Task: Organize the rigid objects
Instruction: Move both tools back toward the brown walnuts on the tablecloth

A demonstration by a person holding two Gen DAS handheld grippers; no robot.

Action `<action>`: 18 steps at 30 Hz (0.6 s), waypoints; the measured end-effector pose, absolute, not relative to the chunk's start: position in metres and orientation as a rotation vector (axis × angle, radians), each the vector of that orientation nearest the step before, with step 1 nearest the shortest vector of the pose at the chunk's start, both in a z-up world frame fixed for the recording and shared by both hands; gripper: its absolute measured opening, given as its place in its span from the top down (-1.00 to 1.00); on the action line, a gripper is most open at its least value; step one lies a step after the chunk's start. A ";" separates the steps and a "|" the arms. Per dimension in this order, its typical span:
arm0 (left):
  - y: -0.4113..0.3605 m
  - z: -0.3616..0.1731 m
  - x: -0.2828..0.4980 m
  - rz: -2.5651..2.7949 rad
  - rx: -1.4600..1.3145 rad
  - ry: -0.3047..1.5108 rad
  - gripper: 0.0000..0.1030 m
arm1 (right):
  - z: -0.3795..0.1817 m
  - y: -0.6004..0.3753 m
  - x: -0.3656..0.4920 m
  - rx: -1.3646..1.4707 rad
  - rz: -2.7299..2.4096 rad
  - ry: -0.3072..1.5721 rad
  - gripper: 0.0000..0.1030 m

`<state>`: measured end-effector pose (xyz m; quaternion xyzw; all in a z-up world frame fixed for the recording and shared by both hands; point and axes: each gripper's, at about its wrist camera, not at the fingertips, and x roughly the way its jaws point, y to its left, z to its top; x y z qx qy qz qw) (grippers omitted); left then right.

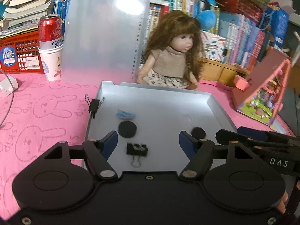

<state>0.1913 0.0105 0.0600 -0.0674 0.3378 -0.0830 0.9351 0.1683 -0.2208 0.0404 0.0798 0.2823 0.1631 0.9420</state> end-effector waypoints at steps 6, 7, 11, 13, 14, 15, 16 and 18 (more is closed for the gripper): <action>0.008 0.058 0.159 -0.208 -0.130 0.670 -0.37 | 0.040 -0.226 0.139 0.150 0.351 0.547 -0.69; 0.007 0.057 0.153 -0.212 -0.126 0.667 -0.37 | 0.039 -0.227 0.135 0.148 0.353 0.544 -0.69; 0.007 0.054 0.135 -0.219 -0.119 0.653 -0.37 | 0.036 -0.226 0.118 0.117 0.354 0.530 -0.70; 0.008 0.052 0.129 -0.224 -0.126 0.656 -0.37 | 0.034 -0.225 0.109 0.097 0.357 0.523 -0.70; 0.008 0.052 0.125 -0.227 -0.129 0.656 -0.37 | 0.033 -0.224 0.105 0.086 0.359 0.519 -0.70; 0.008 0.051 0.121 -0.229 -0.130 0.655 -0.37 | 0.033 -0.224 0.101 0.077 0.362 0.515 -0.70; 0.009 0.050 0.117 -0.231 -0.127 0.652 -0.37 | 0.032 -0.223 0.097 0.068 0.365 0.511 -0.70; 0.008 0.050 0.109 -0.234 -0.117 0.642 -0.37 | 0.031 -0.222 0.090 0.050 0.368 0.504 -0.70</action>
